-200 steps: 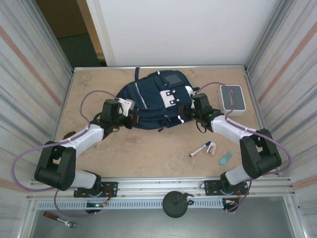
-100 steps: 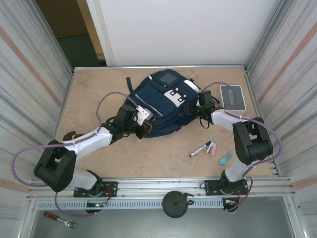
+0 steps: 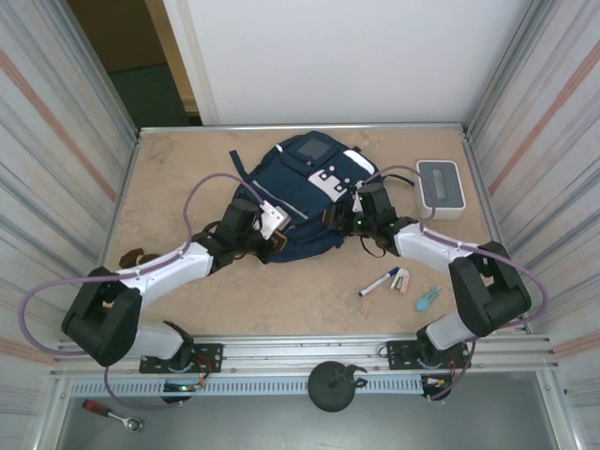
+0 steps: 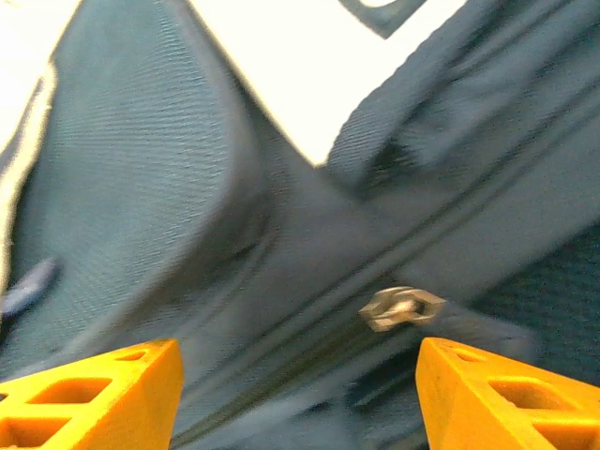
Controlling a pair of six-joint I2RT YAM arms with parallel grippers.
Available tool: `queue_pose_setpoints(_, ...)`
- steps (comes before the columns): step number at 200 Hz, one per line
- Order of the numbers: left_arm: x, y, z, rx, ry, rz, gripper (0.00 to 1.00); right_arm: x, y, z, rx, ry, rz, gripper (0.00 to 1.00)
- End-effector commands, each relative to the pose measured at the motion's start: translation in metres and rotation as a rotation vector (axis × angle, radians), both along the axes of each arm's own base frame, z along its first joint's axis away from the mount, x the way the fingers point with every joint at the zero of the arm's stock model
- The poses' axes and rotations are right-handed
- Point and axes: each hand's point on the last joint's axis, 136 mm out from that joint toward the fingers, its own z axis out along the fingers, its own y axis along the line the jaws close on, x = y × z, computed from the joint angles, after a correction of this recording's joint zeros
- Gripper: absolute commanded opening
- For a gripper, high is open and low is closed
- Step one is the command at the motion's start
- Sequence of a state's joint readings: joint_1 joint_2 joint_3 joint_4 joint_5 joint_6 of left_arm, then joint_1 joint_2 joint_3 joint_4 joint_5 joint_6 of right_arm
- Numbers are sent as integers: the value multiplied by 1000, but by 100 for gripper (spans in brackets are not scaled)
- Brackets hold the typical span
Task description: Pack the student bag
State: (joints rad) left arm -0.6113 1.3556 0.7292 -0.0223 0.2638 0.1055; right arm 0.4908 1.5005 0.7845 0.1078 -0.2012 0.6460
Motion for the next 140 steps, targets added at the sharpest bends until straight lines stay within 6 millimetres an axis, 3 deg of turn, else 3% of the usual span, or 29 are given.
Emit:
queue_pose_setpoints(1,10,-6,19,-13,-77,-5,0,-3,34,35,198,-21,19,66)
queue_pose_setpoints(37,9,-6,18,-6,-78,-3,0,3,55,44,277,-13,6,59)
queue_pose_setpoints(85,10,-6,17,0,-81,2,0,10,63,41,294,-8,-1,56)
queue_pose_setpoints(140,12,-3,13,17,-82,16,0,-4,37,39,177,-83,-67,57)
